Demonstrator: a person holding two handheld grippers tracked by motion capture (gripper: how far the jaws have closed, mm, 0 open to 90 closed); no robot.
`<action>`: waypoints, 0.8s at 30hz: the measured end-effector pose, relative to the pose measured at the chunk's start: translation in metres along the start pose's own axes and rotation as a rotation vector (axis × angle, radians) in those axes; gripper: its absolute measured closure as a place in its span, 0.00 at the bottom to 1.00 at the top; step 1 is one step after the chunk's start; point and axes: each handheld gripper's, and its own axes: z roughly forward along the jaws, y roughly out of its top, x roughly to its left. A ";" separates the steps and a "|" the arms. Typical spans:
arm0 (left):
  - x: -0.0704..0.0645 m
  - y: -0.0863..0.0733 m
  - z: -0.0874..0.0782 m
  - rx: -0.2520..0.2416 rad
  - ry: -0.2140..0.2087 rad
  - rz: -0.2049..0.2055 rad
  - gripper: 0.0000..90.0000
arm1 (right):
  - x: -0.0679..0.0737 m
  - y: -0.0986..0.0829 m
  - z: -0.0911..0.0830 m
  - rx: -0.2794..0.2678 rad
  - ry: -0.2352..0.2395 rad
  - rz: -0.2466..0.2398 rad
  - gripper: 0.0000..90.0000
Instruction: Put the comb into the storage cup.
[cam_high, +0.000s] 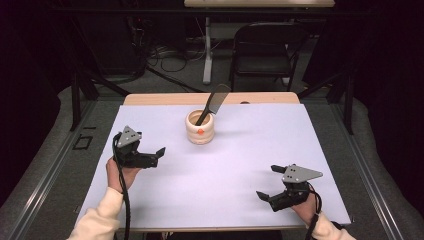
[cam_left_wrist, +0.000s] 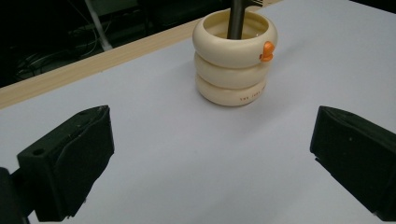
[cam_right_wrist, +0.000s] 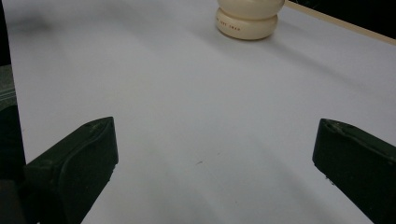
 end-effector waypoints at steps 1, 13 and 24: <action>-0.001 -0.002 -0.001 0.000 0.001 0.000 0.00 | 0.000 0.000 0.000 0.000 -0.001 0.000 0.00; -0.009 -0.021 -0.014 -0.004 0.014 -0.007 0.00 | 0.000 0.000 0.000 -0.001 -0.001 0.000 0.00; -0.013 -0.036 -0.025 -0.005 0.034 -0.017 0.00 | 0.000 0.000 0.001 0.003 -0.003 0.002 0.00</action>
